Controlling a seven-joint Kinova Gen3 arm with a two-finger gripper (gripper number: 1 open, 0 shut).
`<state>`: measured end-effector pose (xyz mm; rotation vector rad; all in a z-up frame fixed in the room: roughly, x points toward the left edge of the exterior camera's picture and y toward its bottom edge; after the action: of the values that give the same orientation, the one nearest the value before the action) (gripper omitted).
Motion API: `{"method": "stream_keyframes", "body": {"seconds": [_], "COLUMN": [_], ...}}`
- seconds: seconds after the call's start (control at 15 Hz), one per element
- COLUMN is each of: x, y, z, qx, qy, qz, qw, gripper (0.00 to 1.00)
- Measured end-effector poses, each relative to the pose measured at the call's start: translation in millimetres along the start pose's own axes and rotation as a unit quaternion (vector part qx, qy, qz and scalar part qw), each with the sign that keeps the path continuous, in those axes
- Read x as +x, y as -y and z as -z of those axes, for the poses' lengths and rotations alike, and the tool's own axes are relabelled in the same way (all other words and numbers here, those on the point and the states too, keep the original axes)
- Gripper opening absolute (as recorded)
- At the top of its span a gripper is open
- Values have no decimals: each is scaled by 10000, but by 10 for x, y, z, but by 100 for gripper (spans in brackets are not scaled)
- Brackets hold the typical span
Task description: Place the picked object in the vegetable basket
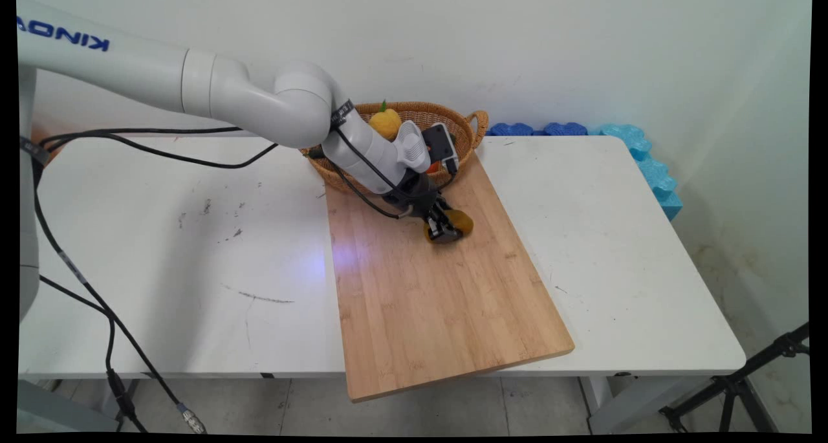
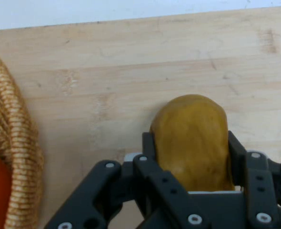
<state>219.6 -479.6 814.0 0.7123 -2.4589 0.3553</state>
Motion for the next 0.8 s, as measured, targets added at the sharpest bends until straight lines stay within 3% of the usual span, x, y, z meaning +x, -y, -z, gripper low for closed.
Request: {"method": "stream_keyframes", "body": {"seconds": [0.4,0.8], "x": [35,239], "y": [-9,87], "z": [35,304], "qx": [-47,-19], "qy": [-46,-263], "qz": [-168,-133], "qw": [9998,9996], "gripper": [0,0]}}
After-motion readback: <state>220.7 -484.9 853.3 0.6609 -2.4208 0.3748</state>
